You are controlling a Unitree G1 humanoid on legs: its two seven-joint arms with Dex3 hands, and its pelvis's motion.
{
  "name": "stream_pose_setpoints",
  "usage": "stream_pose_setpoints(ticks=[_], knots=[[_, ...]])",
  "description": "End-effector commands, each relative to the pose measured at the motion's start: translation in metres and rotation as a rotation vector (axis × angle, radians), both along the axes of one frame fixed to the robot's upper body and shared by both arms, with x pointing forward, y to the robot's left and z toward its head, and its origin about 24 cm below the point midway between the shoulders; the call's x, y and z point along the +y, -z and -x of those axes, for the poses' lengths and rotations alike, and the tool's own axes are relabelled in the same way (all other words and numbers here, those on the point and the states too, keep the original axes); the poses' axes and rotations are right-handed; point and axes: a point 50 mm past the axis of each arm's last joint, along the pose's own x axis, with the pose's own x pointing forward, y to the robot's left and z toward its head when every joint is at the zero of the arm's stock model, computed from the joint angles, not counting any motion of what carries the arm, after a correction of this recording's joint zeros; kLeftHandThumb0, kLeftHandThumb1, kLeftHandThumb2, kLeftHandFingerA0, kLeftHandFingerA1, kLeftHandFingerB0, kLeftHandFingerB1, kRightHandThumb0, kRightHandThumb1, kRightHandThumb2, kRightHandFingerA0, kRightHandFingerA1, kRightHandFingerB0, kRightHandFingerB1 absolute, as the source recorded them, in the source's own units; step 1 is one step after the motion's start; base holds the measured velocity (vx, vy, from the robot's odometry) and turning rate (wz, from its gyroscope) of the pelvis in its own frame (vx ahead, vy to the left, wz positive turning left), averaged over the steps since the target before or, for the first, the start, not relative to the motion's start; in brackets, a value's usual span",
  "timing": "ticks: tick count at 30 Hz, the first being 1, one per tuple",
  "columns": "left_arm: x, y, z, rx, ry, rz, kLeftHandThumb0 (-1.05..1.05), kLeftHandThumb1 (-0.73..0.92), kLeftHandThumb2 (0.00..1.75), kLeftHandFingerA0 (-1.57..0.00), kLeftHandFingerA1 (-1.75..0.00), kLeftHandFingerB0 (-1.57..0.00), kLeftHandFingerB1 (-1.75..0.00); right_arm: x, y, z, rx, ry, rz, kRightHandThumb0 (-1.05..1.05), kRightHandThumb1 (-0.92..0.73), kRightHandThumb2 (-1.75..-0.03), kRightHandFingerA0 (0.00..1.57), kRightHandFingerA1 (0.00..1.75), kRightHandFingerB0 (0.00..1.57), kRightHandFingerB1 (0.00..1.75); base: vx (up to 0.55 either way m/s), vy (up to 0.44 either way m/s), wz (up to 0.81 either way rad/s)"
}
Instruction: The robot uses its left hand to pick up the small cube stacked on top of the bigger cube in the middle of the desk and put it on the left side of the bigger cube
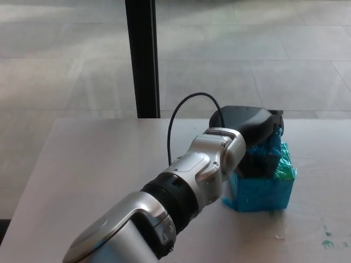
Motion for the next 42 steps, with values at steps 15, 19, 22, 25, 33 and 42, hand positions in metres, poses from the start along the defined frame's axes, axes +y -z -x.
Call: stream_pose_setpoints(ticks=[15,19,22,25,33,42], knots=[[0.062,-0.056,-0.034,-0.056,-0.192,0.169,-0.28,0.60,1.01,-0.91,-1.75,-0.80,-1.16,-0.004,0.001,0.008,0.030,0.005,0.015,-0.47,-0.78,-0.64,0.56,0.63,0.61,0.41,0.00,0.000,0.00],[0.079,-0.065,-0.039,-0.054,-0.216,0.164,-0.32,0.63,0.82,-0.93,-1.70,-0.76,-0.70,-0.005,0.002,0.010,0.046,0.006,0.021,-0.48,-0.77,-0.64,0.57,0.62,0.60,0.40,0.00,0.000,0.00],[0.089,-0.063,-0.039,-0.030,-0.214,0.095,-0.36,0.67,0.71,-0.90,-1.64,-0.63,-0.54,-0.006,0.003,0.010,0.050,0.005,0.021,-0.48,-0.77,-0.63,0.58,0.60,0.58,0.40,0.00,0.000,0.00],[0.102,-0.048,-0.036,-0.004,-0.204,0.026,-0.36,0.59,0.80,-0.98,-1.72,-0.89,-0.83,-0.005,0.003,0.011,0.046,0.006,0.006,-0.49,-0.76,-0.63,0.55,0.60,0.56,0.40,0.00,0.000,0.00],[0.133,-0.012,-0.022,0.072,-0.182,-0.051,-0.27,0.56,0.92,-0.84,-1.75,-0.78,-1.47,-0.008,0.000,0.011,0.040,0.013,-0.001,-0.46,-0.75,-0.62,0.54,0.58,0.53,0.41,0.00,0.000,0.00],[0.154,0.052,0.013,0.186,-0.148,-0.141,-0.31,0.57,0.92,-0.85,-1.71,-0.64,-0.48,-0.009,-0.001,0.011,0.044,0.013,-0.007,-0.48,-0.75,-0.62,0.53,0.59,0.53,0.40,0.00,0.000,0.00]])
